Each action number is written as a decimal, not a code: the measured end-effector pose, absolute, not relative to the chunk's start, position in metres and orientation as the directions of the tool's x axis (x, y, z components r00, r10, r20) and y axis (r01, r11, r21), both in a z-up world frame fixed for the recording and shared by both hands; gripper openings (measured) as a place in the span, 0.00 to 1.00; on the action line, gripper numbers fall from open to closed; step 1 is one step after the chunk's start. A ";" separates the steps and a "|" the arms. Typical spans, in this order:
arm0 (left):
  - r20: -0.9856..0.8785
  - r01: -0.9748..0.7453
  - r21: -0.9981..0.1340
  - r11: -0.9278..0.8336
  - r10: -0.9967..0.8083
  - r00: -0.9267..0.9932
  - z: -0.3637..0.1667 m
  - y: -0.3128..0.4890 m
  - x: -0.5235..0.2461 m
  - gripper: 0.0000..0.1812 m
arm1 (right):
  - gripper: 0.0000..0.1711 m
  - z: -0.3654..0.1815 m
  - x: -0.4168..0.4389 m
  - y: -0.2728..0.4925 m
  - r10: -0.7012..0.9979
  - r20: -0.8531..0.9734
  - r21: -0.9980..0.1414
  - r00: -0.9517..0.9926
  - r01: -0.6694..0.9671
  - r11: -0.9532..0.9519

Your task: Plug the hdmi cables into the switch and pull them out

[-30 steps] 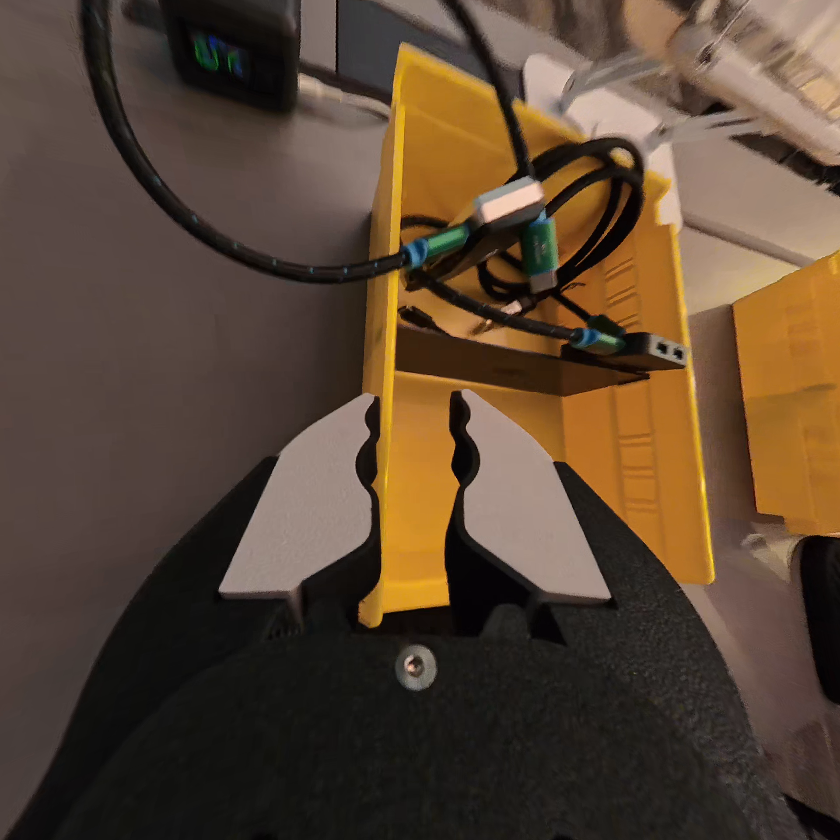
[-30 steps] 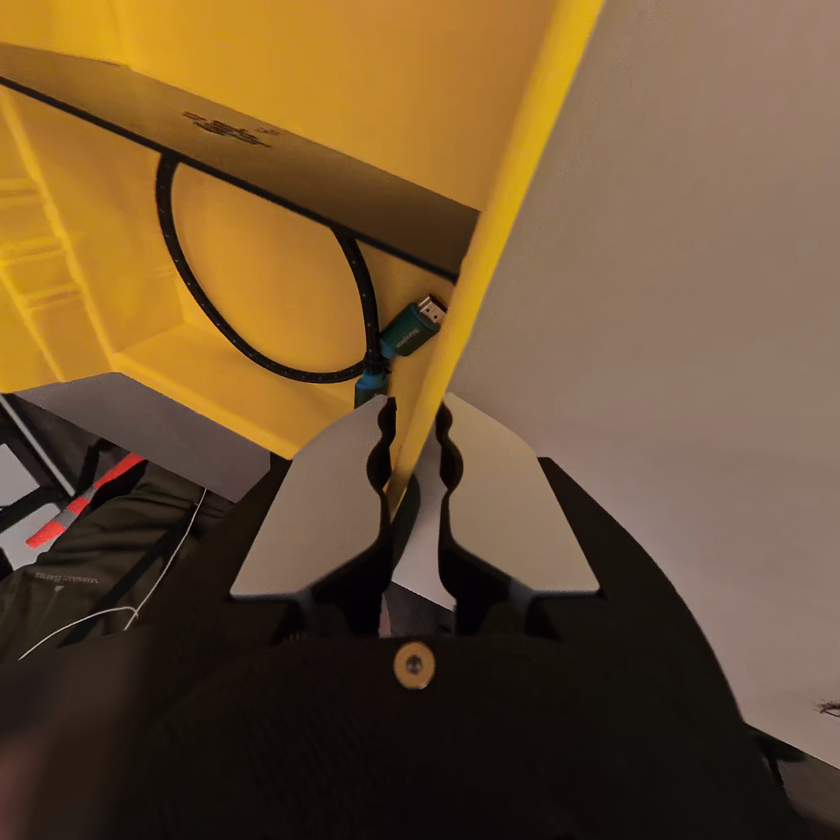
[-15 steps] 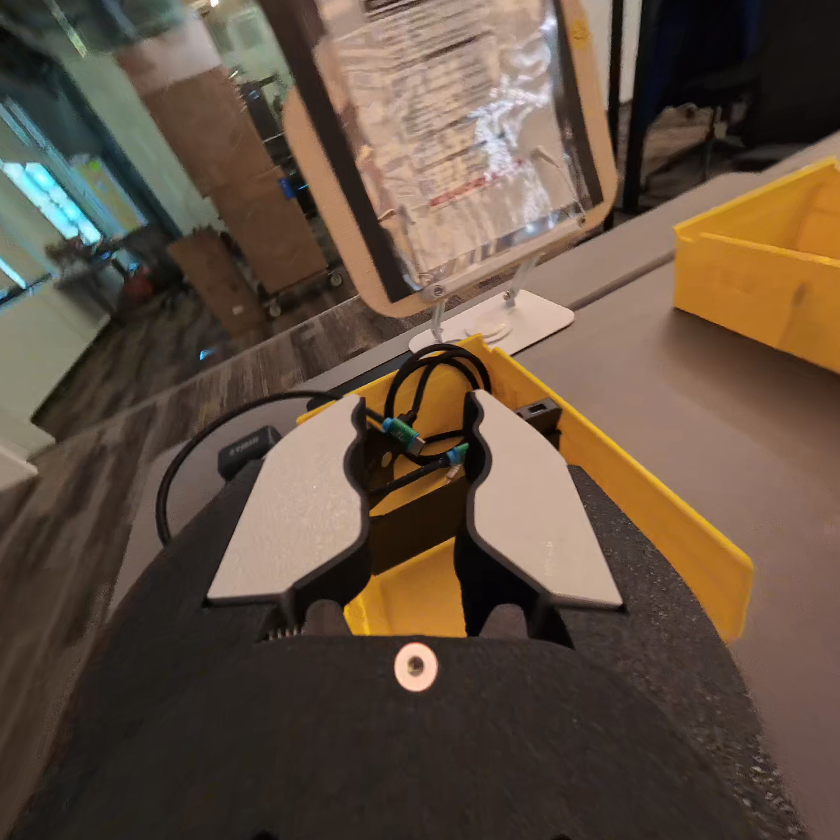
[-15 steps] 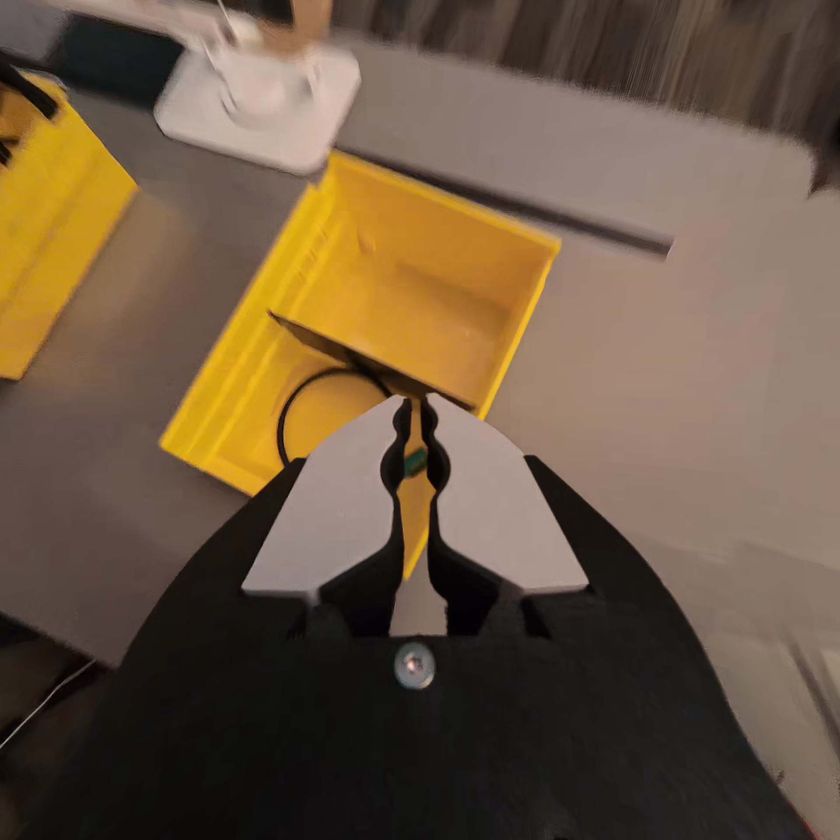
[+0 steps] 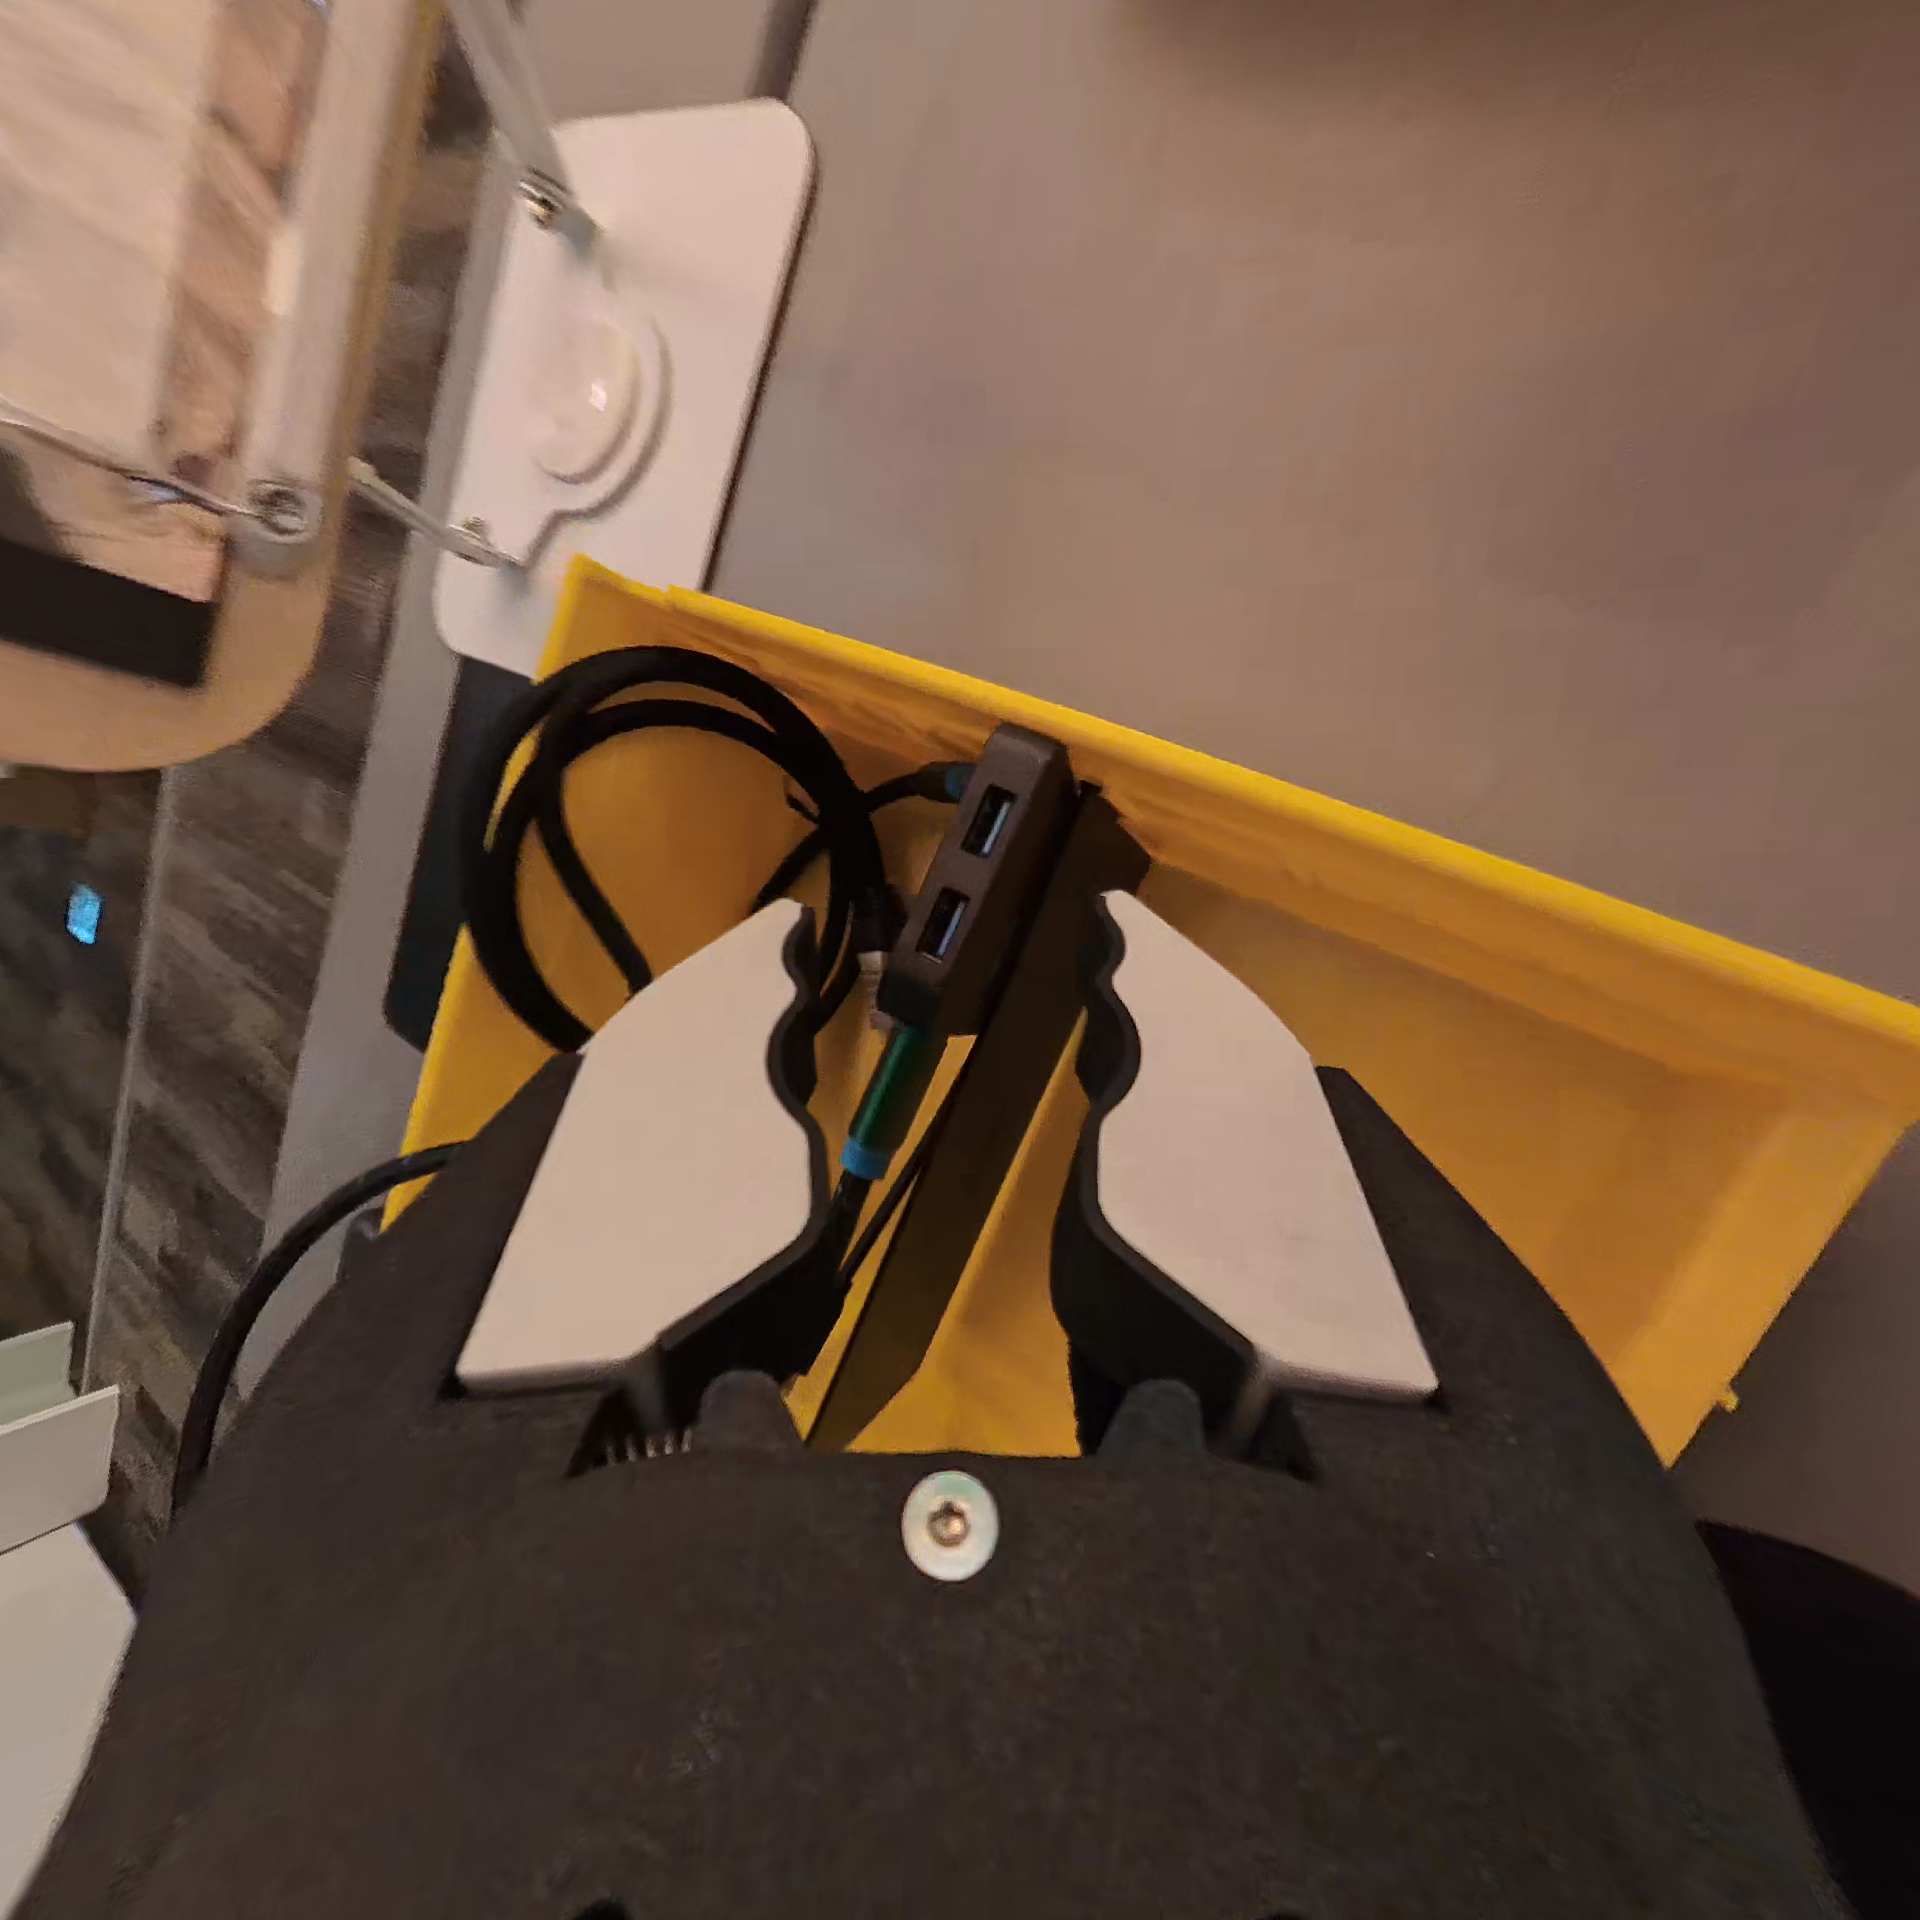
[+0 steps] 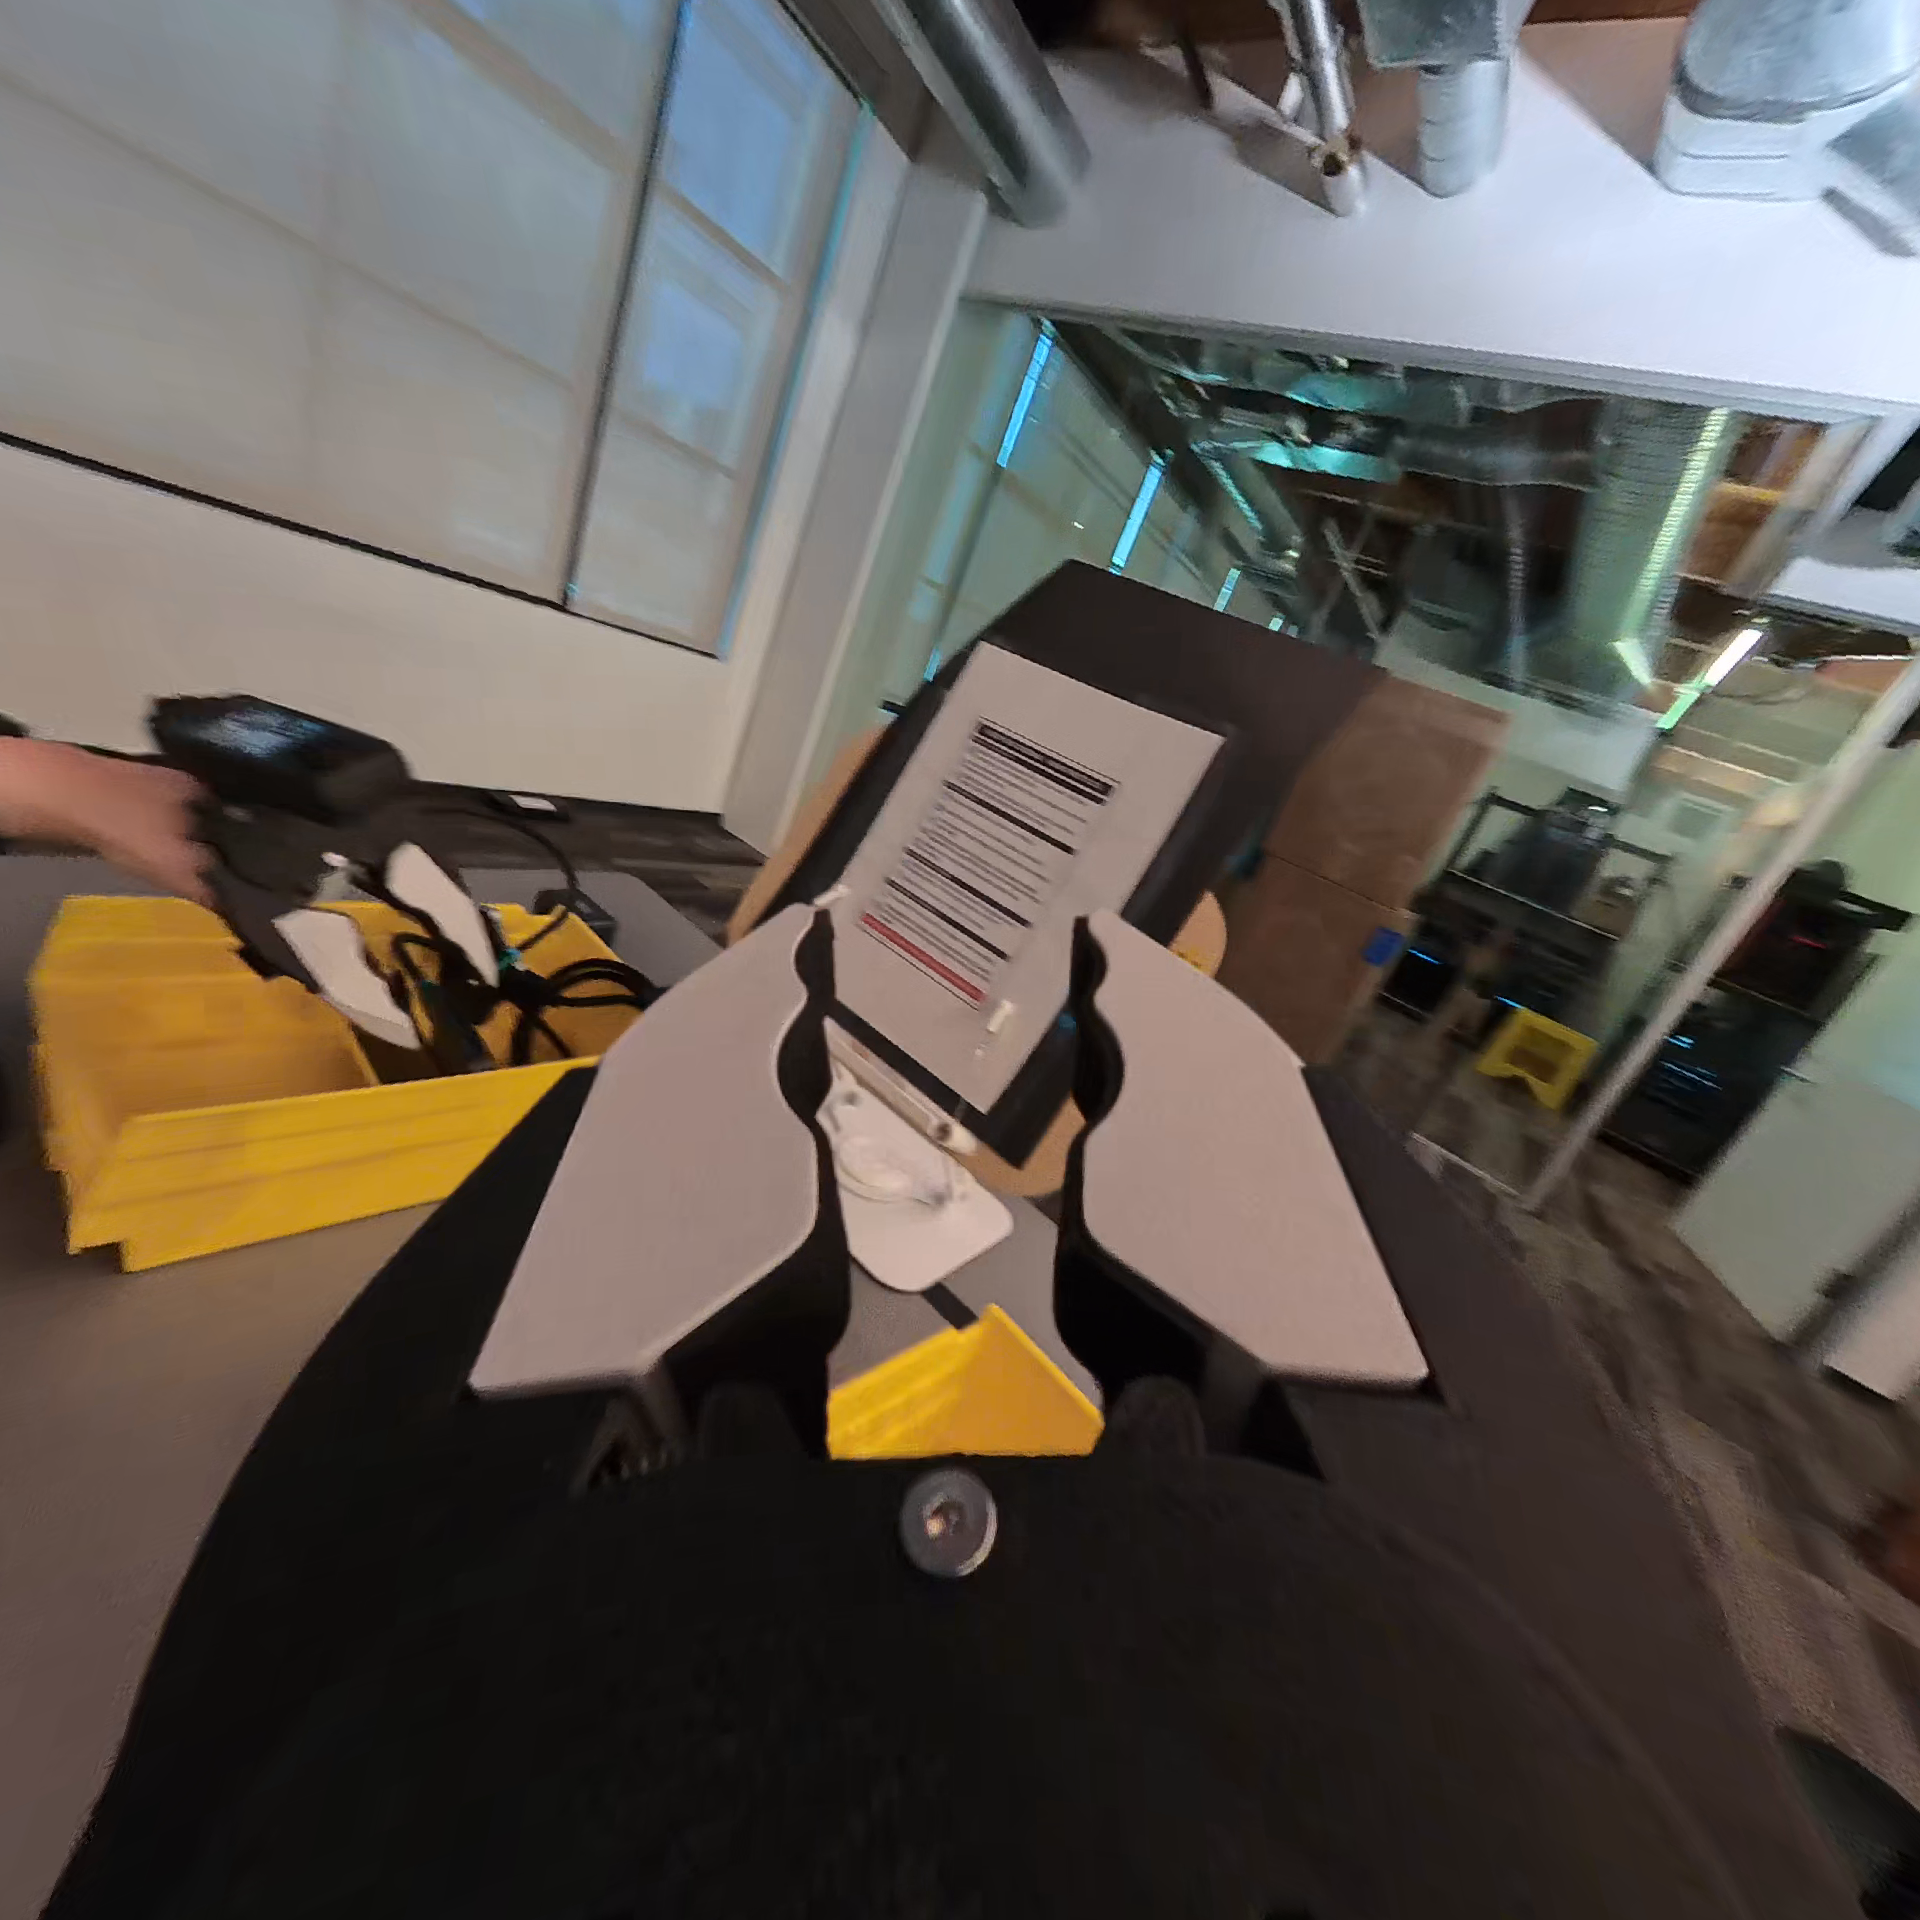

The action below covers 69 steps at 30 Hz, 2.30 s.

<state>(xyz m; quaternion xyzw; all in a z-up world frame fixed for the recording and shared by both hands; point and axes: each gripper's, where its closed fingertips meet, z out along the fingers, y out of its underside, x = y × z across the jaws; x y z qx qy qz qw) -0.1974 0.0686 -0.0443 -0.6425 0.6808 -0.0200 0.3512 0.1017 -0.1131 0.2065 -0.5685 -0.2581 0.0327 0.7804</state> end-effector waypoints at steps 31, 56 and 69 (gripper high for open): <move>-0.351 -0.928 -0.307 -0.213 -0.881 0.318 -0.034 0.151 -0.284 0.28 | 0.08 0.185 0.108 -0.101 0.297 0.539 -0.834 0.788 0.450 0.319; -0.487 -0.982 0.095 -0.165 -0.868 0.099 -0.070 0.171 -0.301 0.13 | 0.09 0.174 0.109 -0.097 0.312 0.582 -0.811 0.751 0.507 0.291; -0.640 -0.936 0.338 -0.101 -0.754 -0.149 0.019 0.160 -0.304 0.12 | 0.08 0.175 0.110 -0.101 0.312 0.589 -0.806 0.745 0.513 0.297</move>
